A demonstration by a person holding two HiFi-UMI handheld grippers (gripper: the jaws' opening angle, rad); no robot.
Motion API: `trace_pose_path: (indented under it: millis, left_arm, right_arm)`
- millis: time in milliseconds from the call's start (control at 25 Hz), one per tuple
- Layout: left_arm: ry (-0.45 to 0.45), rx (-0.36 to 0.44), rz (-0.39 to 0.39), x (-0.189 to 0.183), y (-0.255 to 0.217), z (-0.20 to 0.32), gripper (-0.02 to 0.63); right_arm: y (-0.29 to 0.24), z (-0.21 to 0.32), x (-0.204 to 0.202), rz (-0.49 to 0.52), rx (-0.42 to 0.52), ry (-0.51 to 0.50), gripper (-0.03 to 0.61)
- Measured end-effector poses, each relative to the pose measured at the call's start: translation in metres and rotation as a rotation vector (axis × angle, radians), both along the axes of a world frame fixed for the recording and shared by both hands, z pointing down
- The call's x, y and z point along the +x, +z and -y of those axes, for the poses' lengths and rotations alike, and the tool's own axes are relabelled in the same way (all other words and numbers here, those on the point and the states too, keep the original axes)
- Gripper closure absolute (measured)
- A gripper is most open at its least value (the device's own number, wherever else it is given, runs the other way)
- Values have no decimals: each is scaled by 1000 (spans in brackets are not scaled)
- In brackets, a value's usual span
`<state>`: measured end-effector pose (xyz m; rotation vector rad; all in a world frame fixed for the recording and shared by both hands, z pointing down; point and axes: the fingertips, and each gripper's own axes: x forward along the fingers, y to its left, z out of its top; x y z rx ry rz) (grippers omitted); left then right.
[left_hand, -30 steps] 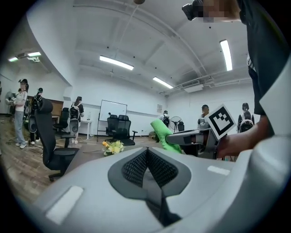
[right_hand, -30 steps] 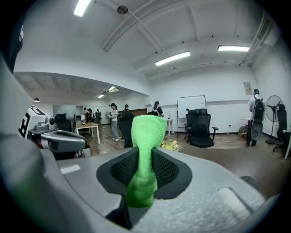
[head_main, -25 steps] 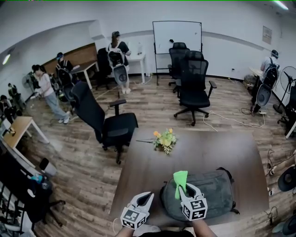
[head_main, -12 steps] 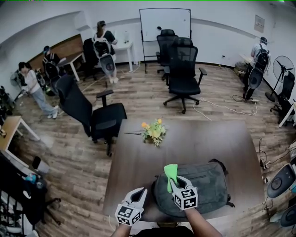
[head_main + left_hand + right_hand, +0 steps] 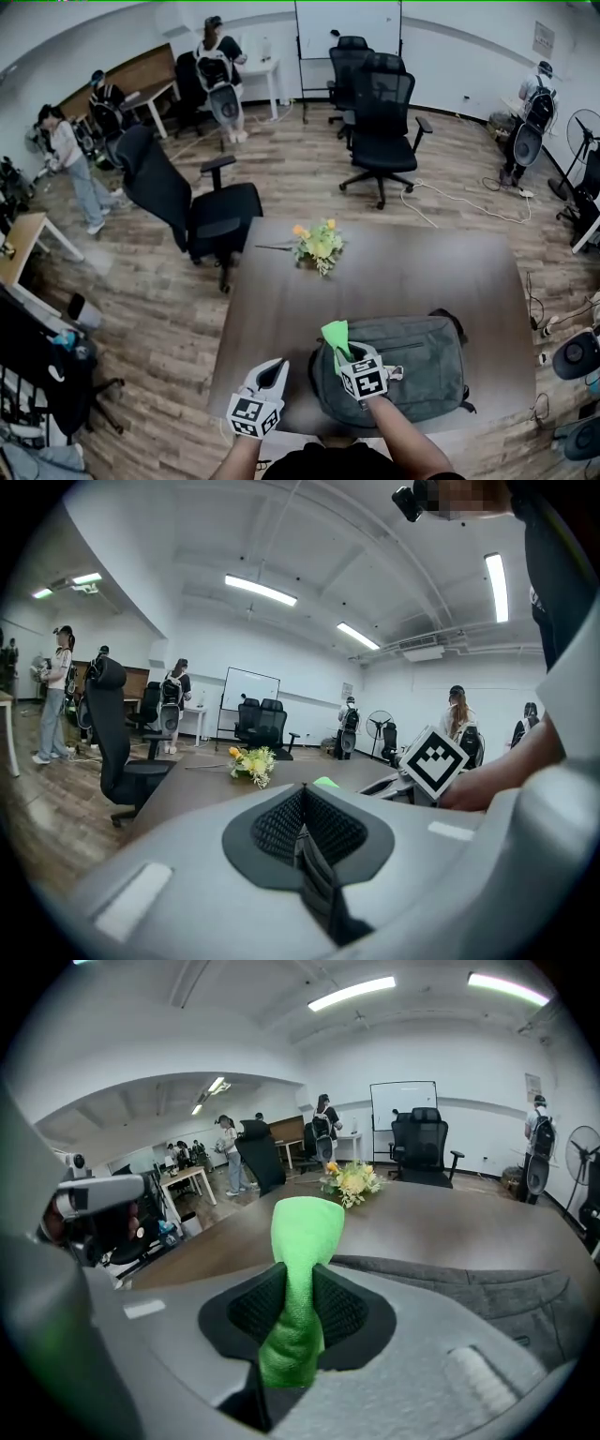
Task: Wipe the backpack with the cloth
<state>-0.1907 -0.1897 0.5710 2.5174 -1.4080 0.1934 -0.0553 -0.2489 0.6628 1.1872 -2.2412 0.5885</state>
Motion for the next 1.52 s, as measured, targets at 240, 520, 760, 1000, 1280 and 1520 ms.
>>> trace_pose_path:
  millis: [240,520,760,1000,1280,1520]
  left_arm:
    - [24,-24,-6,18,6,-7,595]
    - [37,-39,-1,25,9,-15,595]
    - [44,-66,-53,26,10,-15,595]
    - [64,-70,-42,32,9,-14,595]
    - [98,-63,-93,47,-2,-6,595]
    - [135,-49,-96,61,-7,2,595]
  right_arm:
    - [15,7,4,-31,-37,26,485]
    - [25,9,3,-78,-52,14,485]
    - [27,17,11,-85,-42,30,483]
    - [32,26,35,-74,-87,106,482]
    - [38,30,76,-147,-88,167,482]
    - [41,29,111,-214,-111,244,482]
